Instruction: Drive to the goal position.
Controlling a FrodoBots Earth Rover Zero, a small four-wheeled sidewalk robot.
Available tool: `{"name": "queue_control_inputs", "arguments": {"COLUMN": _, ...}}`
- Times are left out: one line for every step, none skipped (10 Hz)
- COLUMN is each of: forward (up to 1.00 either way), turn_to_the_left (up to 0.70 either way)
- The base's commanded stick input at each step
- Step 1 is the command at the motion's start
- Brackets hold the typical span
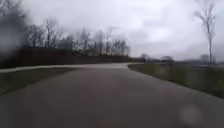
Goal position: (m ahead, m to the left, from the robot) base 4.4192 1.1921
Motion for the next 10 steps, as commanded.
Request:
{"name": "queue_control_inputs", "arguments": {"forward": 0.7, "turn_to_the_left": 0.0}}
{"name": "queue_control_inputs", "arguments": {"forward": 0.7, "turn_to_the_left": 0.0}}
{"name": "queue_control_inputs", "arguments": {"forward": 0.7, "turn_to_the_left": 0.0}}
{"name": "queue_control_inputs", "arguments": {"forward": 0.7, "turn_to_the_left": 0.0}}
{"name": "queue_control_inputs", "arguments": {"forward": 0.7, "turn_to_the_left": 0.0}}
{"name": "queue_control_inputs", "arguments": {"forward": 0.7, "turn_to_the_left": 0.0}}
{"name": "queue_control_inputs", "arguments": {"forward": 0.7, "turn_to_the_left": 0.0}}
{"name": "queue_control_inputs", "arguments": {"forward": 0.7, "turn_to_the_left": 0.0}}
{"name": "queue_control_inputs", "arguments": {"forward": 0.7, "turn_to_the_left": 0.0}}
{"name": "queue_control_inputs", "arguments": {"forward": 0.7, "turn_to_the_left": 0.0}}
